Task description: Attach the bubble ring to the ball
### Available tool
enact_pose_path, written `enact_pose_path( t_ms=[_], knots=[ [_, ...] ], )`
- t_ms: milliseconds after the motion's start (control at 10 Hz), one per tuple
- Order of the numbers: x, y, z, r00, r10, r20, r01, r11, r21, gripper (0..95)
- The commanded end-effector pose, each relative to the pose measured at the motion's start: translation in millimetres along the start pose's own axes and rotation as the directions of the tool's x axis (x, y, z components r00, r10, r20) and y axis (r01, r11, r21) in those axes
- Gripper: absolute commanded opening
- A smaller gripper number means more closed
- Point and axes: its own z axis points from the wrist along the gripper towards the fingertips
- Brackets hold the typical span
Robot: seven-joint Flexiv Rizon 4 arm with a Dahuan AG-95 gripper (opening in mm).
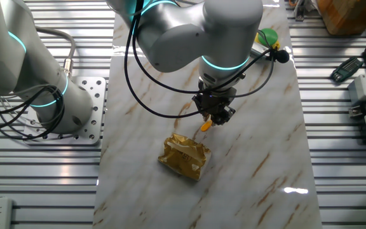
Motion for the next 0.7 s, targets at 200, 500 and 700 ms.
enact_pose_path(
  t_ms=[200, 500, 700],
  knots=[
    [0.2, -1.1, 2.5, 1.000, 0.002, 0.001, -0.002, 1.000, 0.004, 19.0],
    [-0.2, -1.4, 3.8, 1.000, 0.003, 0.004, -0.003, 1.000, 0.006, 19.0],
    [-0.5, -1.9, 4.4, 1.000, 0.003, 0.006, -0.003, 1.000, 0.005, 19.0]
  ],
)
